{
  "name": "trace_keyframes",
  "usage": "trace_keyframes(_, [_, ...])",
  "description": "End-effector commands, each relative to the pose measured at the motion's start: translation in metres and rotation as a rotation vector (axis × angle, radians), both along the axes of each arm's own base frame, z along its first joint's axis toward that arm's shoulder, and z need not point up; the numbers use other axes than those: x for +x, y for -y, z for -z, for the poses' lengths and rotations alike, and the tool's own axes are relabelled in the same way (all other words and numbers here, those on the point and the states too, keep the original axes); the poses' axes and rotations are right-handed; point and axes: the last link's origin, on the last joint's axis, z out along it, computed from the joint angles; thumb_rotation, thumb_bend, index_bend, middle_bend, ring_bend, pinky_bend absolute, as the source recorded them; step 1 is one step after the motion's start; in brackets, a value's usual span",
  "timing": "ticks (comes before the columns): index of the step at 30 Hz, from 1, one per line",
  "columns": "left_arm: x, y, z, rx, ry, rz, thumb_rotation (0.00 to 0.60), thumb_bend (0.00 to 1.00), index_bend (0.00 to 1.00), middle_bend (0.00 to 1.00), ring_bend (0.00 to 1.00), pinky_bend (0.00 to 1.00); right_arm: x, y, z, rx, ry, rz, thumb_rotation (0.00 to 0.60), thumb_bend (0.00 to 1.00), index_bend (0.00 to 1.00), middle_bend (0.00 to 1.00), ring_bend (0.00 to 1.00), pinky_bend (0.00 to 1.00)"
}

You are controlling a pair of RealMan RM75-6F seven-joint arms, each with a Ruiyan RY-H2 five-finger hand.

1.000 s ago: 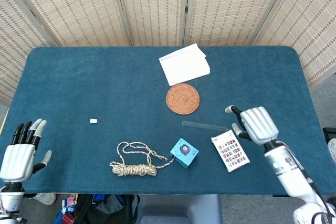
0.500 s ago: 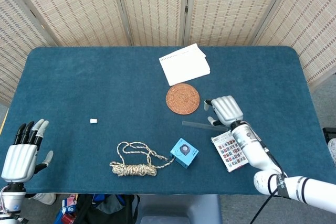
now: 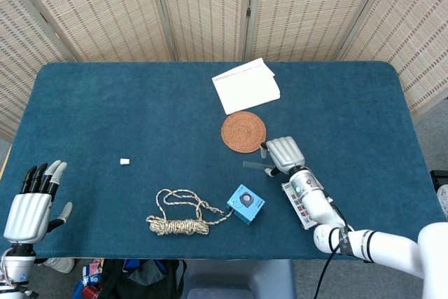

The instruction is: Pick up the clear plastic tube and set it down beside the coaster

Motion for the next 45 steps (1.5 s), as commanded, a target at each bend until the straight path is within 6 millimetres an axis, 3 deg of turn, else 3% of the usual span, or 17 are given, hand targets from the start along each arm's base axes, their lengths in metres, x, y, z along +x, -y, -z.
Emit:
trace_keyframes(1, [0.0, 0.0, 0.0, -0.001, 0.002, 0.0, 0.6, 0.33, 0.02, 0.0, 0.0, 0.0, -0.001, 0.0, 0.006, 0.015, -0.006, 0.005, 0.6, 0.19, 0.52, 1.0, 1.0, 1.0])
trace_keyframes(12, [-0.003, 0.0, 0.003, -0.009, 0.006, -0.002, 0.6, 0.33, 0.02, 0.0, 0.0, 0.0, -0.008, 0.005, 0.017, 0.018, -0.036, 0.03, 0.6, 0.2, 0.53, 1.0, 1.0, 1.0])
trace_keyframes(45, [-0.006, 0.001, 0.005, -0.017, -0.004, -0.009, 0.6, 0.33, 0.01, 0.0, 0.0, 0.0, -0.018, 0.008, 0.025, 0.042, -0.073, 0.067, 0.6, 0.21, 0.53, 1.0, 1.0, 1.0])
